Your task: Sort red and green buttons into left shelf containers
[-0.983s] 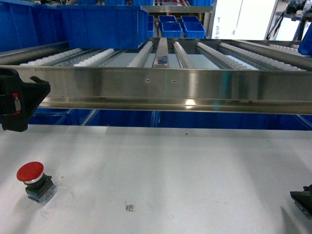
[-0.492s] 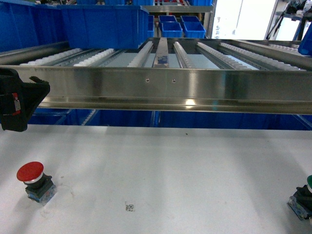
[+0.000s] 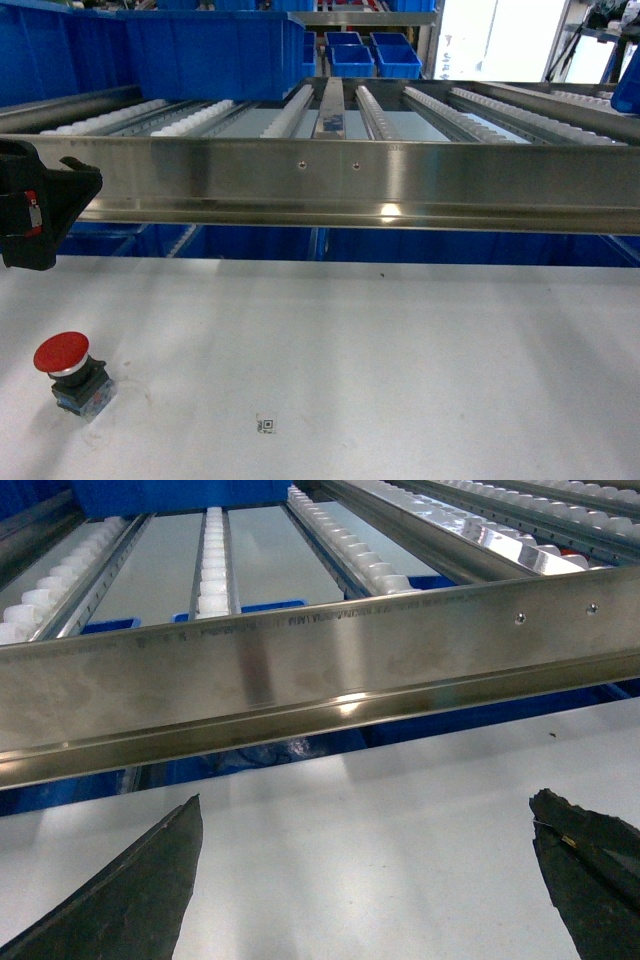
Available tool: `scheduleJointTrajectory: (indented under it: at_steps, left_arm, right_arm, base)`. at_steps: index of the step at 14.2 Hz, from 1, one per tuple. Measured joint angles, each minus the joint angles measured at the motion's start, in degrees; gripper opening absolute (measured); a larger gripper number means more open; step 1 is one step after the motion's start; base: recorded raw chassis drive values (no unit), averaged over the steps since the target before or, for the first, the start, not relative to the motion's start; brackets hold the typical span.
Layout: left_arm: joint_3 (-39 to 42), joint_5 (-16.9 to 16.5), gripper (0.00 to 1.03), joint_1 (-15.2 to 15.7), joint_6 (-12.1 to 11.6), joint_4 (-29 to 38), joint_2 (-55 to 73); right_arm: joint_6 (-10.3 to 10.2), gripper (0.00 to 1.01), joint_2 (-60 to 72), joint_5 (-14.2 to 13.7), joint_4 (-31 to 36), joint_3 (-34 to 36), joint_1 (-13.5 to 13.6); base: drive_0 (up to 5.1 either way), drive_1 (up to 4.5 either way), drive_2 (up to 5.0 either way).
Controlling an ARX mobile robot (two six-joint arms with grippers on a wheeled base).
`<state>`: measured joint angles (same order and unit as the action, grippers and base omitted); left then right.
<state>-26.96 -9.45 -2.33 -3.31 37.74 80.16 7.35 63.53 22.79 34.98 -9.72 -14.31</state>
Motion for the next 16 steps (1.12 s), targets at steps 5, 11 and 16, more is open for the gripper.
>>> scheduleJointTrajectory:
  at_steps: [5,11,16]
  left_arm:
    - [0.0,0.0,0.98,0.0,0.0,0.0,0.0]
    - [2.1,7.0,0.98,-0.2,0.0,1.2,0.8]
    - [-3.6,9.5,0.98,-1.0,0.7,-3.9,12.7]
  right_arm:
    - [-2.8,0.25,-21.2,2.8,-12.8,3.1,-2.2]
    - [-4.2,0.25,-25.3,1.4,-15.1,4.4,-1.4]
    - [-4.3,0.25,-25.4,1.4,-15.1,4.4,-1.4]
  base:
    - [0.0,0.00,0.0]
    - [0.0,0.00,0.0]
    - [0.0,0.00,0.0]
